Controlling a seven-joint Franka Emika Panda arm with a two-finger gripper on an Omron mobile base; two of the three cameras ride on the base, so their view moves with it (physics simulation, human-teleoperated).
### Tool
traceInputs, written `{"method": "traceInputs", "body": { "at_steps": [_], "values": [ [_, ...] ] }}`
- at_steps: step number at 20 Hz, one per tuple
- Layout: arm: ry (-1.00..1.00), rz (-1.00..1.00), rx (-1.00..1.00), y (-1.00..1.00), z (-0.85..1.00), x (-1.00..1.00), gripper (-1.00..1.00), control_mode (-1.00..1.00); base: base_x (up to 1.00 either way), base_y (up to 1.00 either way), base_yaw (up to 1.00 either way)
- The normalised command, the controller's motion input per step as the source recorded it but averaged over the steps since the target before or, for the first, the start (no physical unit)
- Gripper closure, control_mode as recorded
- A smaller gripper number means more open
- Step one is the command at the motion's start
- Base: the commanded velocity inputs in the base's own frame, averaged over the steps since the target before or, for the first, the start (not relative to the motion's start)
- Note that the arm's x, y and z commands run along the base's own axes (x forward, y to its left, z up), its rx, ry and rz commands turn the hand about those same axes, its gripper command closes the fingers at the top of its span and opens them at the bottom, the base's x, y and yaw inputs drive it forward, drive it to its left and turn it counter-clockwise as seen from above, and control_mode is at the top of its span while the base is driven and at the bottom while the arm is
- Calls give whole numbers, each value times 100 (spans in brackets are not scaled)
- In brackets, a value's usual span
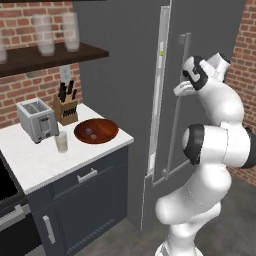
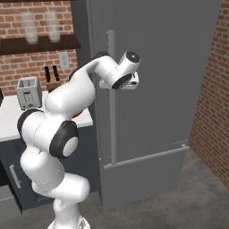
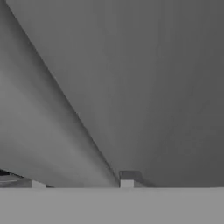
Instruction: Grab a lemon wedge from the fridge and one ice cube from the ice bowl, and put them in the glass of lemonade.
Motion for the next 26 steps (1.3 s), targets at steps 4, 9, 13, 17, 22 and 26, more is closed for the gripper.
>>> {"method": "traceInputs", "body": {
  "at_steps": [4,9,13,17,22,26],
  "values": [
    [-22,-14,11,-100,-2,-99,100,-100,0,0,0],
    [-31,-6,10,-90,-3,-80,100,-100,0,0,0],
    [-17,-7,2,-36,-1,-26,100,-100,0,0,0],
    [-7,-4,-1,18,6,-18,-100,-100,0,0,0],
    [-10,0,-6,3,36,-87,-100,-100,0,0,0],
    [-19,0,-1,6,60,-97,-100,-100,0,0,0]
  ]
}}
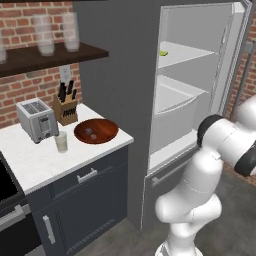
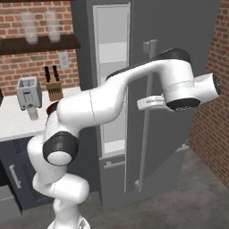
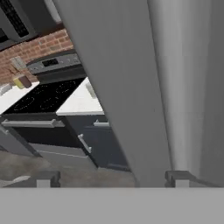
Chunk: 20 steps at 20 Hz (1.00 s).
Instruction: Grab a lemon wedge from the fridge and one ice cube from the ice bowl, and put them in the glass of lemonade.
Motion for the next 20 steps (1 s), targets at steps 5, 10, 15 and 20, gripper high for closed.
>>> {"method": "traceInputs", "body": {
  "at_steps": [5,10,15,20],
  "values": [
    [-19,0,-11,78,37,-69,-100,-100,0,0,0],
    [-20,-4,-21,100,27,-71,-100,-100,0,0,0],
    [-9,-19,-31,100,23,-35,-100,-100,0,0,0],
    [0,-32,-36,100,5,9,-100,-100,0,0,0]
  ]
}}
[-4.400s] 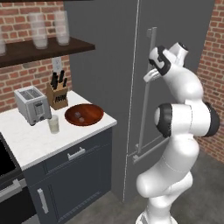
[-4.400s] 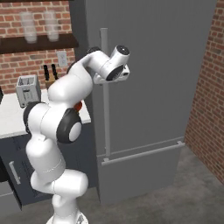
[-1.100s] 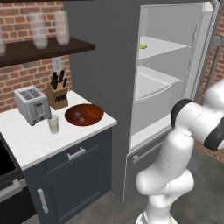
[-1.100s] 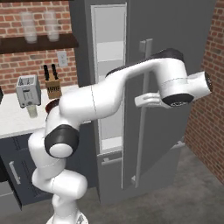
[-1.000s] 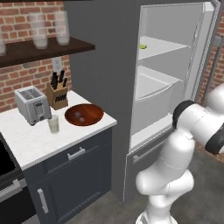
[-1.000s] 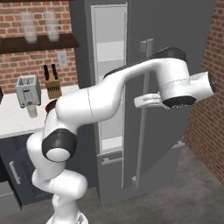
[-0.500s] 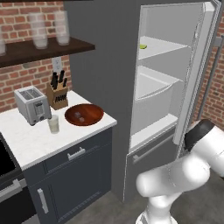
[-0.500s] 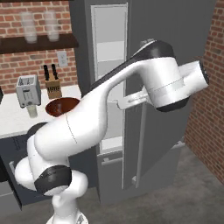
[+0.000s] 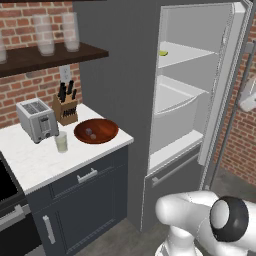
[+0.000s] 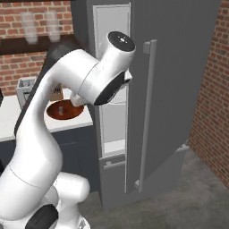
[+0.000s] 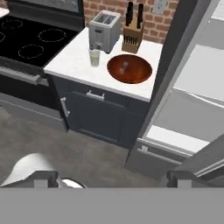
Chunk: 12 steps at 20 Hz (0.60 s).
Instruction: Grab a lemon wedge from the fridge and one ice cube from the ice bowl, and put them in the glass of lemonade.
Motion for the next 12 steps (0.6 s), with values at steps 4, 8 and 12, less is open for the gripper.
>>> {"method": "traceInputs", "body": {
  "at_steps": [4,8,12],
  "values": [
    [5,-32,-31,89,-1,29,-100,-100,0,0,0],
    [7,-21,-35,47,0,50,-100,-100,0,0,0],
    [3,-25,-28,5,0,51,-100,-100,0,0,0]
  ]
}}
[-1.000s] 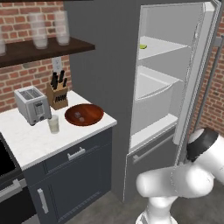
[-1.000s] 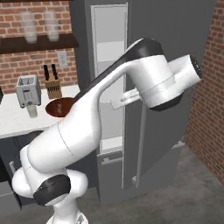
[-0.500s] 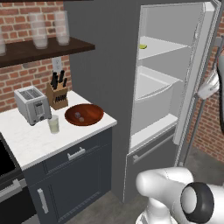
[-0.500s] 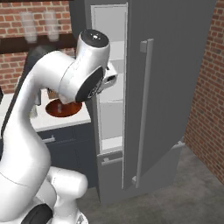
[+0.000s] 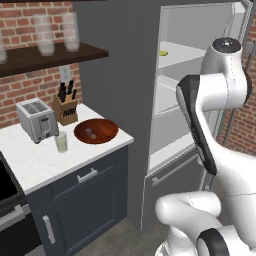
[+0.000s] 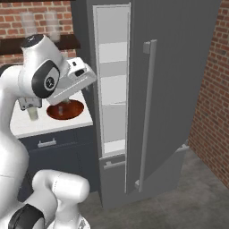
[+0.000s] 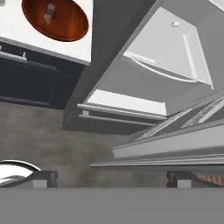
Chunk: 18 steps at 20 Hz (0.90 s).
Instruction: Grab a lemon wedge from the fridge and one ice cube from the ice bowl, and put them in the glass of lemonade.
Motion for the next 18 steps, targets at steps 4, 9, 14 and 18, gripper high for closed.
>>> {"method": "traceInputs", "body": {
  "at_steps": [4,9,14,18],
  "values": [
    [-1,-21,-13,-24,0,42,-100,-100,0,0,0],
    [-16,-2,7,-92,-9,23,-100,-100,0,0,0],
    [-17,3,3,-50,-4,35,-100,-100,0,0,0],
    [-18,9,-1,33,0,9,-100,-100,0,0,0]
  ]
}}
